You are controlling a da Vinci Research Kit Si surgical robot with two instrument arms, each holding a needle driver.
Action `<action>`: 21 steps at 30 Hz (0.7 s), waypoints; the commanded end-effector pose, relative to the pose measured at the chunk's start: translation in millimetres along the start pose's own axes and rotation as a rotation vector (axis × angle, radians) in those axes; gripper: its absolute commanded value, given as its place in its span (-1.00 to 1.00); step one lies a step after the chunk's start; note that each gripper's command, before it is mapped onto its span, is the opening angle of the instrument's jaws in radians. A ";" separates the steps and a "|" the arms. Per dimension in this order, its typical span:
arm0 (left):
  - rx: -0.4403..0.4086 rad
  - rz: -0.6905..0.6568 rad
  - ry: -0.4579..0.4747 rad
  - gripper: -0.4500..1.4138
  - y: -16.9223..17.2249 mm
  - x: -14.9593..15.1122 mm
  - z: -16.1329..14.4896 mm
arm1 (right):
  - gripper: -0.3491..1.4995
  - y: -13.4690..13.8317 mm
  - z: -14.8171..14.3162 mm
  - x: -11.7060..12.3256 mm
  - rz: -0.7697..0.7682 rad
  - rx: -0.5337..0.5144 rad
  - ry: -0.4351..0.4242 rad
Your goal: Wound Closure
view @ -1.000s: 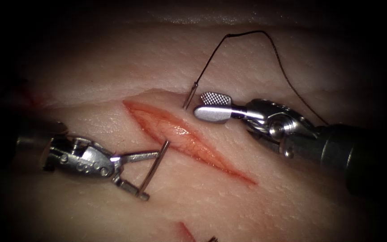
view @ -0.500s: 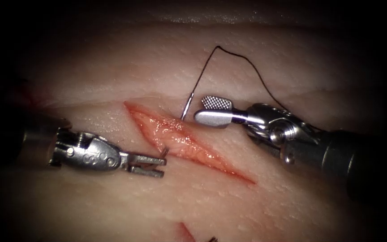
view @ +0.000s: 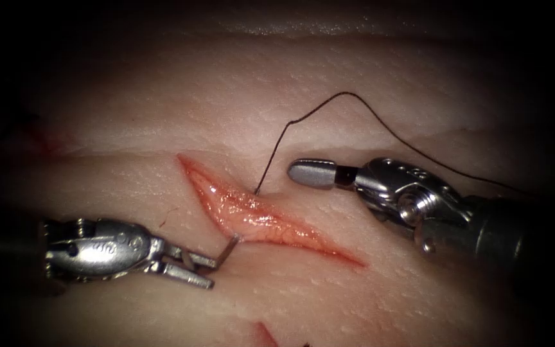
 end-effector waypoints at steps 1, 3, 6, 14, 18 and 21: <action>-0.011 -0.010 0.009 -1.00 -0.1 0.1 0.6 | -1.00 0.3 0.9 0.2 -0.030 -0.008 -0.019; -0.039 -0.062 0.029 -1.00 0.8 1.8 0.6 | -1.00 0.3 0.9 0.0 -0.102 -0.021 -0.067; -0.062 -0.110 0.038 -1.00 1.7 2.9 0.5 | -1.00 0.3 0.9 0.0 -0.158 -0.028 -0.096; -0.095 -0.167 0.047 -1.00 5.2 5.3 0.8 | -1.00 0.0 0.8 -0.1 -0.230 -0.001 -0.108; -0.052 -0.135 0.022 -1.00 6.3 6.2 0.4 | -0.62 -0.6 0.6 -0.1 -0.224 0.013 -0.069; 0.005 -0.092 0.014 -1.00 6.6 7.0 -0.4 | -0.42 -1.2 0.1 0.2 -0.215 0.029 -0.034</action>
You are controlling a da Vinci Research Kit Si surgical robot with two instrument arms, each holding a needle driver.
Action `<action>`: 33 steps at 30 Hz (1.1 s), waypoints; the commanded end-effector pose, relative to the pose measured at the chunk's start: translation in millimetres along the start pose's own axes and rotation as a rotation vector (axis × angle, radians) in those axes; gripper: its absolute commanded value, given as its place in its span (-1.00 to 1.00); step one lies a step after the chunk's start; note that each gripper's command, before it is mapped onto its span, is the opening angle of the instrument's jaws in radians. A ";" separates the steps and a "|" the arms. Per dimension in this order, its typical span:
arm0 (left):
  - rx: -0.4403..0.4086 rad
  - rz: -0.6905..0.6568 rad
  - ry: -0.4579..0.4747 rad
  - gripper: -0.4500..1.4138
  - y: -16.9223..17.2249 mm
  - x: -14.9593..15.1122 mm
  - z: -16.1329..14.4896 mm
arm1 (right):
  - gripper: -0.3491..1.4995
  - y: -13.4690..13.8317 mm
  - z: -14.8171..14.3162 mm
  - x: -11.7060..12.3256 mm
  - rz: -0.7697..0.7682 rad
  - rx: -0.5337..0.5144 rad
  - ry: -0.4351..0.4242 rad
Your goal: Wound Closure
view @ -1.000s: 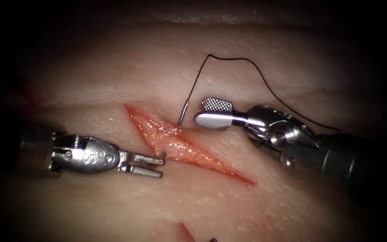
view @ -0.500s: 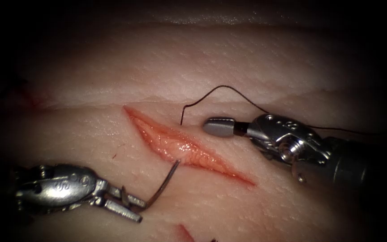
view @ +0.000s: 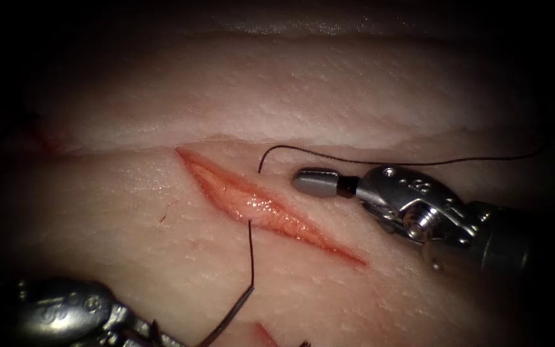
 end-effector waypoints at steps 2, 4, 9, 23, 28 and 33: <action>0.050 0.037 -0.001 -1.00 -0.6 0.4 -0.1 | -0.27 -0.3 0.3 0.9 0.009 0.010 0.013; 0.089 0.069 -0.005 -1.00 -0.9 1.1 -0.7 | -0.07 -0.7 -0.1 1.4 0.017 0.017 0.025; 0.180 0.170 0.017 -1.00 -1.7 3.3 -2.1 | 0.42 -2.3 -0.8 2.2 0.064 0.027 0.064; 0.322 0.380 0.123 -1.00 -3.2 9.2 -3.1 | -0.15 -5.0 -1.6 4.5 0.302 0.063 0.112; 0.346 0.418 0.137 -1.00 -3.7 10.0 -3.1 | -0.16 -5.4 -1.7 5.0 0.384 0.076 0.110; 0.361 0.472 0.122 -1.00 -4.2 10.1 -2.8 | 0.02 -5.4 -1.9 5.8 0.478 0.076 0.104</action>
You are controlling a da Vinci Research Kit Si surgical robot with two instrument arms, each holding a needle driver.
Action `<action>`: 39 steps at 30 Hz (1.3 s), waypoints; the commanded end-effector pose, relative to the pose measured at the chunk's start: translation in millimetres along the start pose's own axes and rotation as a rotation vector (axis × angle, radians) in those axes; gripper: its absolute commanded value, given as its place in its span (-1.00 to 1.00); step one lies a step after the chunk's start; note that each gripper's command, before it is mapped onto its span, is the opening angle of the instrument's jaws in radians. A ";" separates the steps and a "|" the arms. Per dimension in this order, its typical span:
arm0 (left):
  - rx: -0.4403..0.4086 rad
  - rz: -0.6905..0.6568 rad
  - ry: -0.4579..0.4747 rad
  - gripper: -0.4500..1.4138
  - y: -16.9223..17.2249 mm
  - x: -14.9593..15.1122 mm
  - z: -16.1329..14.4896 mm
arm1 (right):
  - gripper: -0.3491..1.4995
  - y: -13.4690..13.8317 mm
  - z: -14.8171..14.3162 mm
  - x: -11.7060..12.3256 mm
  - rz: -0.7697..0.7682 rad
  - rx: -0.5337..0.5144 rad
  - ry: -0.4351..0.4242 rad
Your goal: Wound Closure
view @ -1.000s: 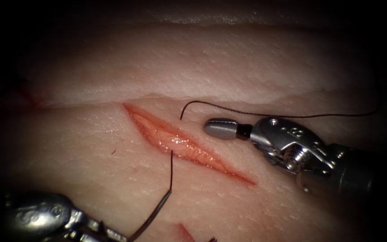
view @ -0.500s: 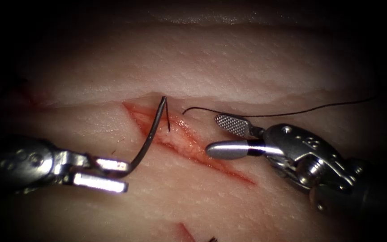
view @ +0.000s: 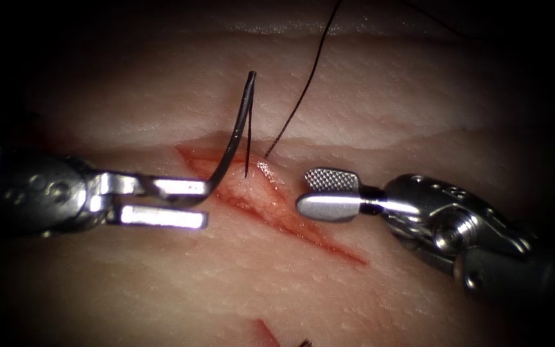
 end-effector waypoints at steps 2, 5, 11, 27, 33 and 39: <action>0.008 0.029 0.000 -1.00 -0.2 -0.6 1.0 | 0.25 0.0 0.9 1.3 0.025 0.000 0.003; 0.018 0.078 -0.006 -1.00 0.2 -1.4 1.7 | 0.53 -0.2 0.9 1.9 0.063 0.003 0.007; 0.035 0.207 -0.043 -1.00 2.1 -4.7 4.0 | 0.65 -0.2 1.2 2.6 0.196 0.015 0.021; 0.049 0.335 -0.082 -1.00 3.6 -8.3 6.0 | 0.78 0.4 3.4 1.4 0.303 -0.005 0.026; 0.054 0.340 -0.083 -1.00 3.5 -8.3 6.1 | 0.78 0.9 3.3 0.6 0.292 -0.030 0.011; 0.054 0.346 -0.084 -1.00 3.6 -8.3 6.2 | 0.78 1.3 4.3 0.3 0.287 -0.045 0.012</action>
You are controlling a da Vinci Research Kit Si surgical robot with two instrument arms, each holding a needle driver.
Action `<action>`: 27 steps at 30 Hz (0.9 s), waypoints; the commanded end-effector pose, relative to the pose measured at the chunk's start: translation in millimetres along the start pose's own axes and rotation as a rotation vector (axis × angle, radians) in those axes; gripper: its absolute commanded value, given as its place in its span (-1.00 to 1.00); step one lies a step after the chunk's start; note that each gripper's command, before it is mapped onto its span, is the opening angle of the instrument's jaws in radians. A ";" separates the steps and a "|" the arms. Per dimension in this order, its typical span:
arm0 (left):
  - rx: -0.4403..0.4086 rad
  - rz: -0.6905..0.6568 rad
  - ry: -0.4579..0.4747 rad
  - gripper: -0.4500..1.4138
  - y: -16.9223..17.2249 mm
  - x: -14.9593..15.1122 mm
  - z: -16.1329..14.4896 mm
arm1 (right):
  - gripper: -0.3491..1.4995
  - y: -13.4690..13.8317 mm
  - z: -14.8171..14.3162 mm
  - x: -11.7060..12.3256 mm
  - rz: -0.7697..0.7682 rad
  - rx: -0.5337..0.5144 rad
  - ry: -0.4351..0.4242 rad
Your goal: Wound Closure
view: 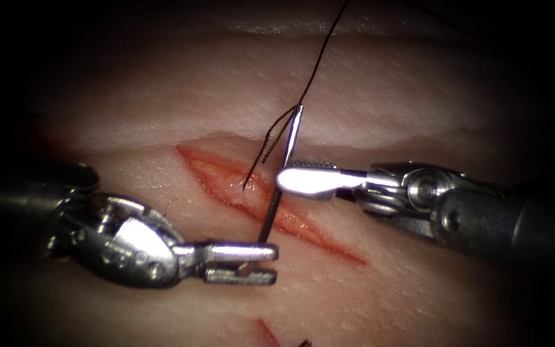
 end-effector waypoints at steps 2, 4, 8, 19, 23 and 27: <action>0.001 0.008 0.002 -1.00 0.0 -0.3 0.8 | 0.78 0.2 1.7 0.4 -0.001 0.001 -0.003; 0.001 0.014 0.002 -1.00 0.0 -0.3 0.8 | 0.78 0.3 2.2 0.3 0.013 0.006 -0.012; 0.001 0.014 0.002 -1.00 0.0 -0.3 0.7 | 0.76 0.4 3.0 -0.1 0.037 0.014 -0.026; 0.001 0.019 0.001 -1.00 0.1 -0.3 0.7 | -1.00 0.7 2.2 -0.1 0.045 0.013 -0.047; 0.002 0.020 -0.002 -1.00 0.2 -0.1 0.8 | -1.00 1.1 2.0 0.4 0.047 -0.026 -0.033; -0.014 -0.022 -0.014 -0.01 0.5 0.2 0.9 | -1.00 1.5 1.8 0.8 0.009 -0.032 -0.001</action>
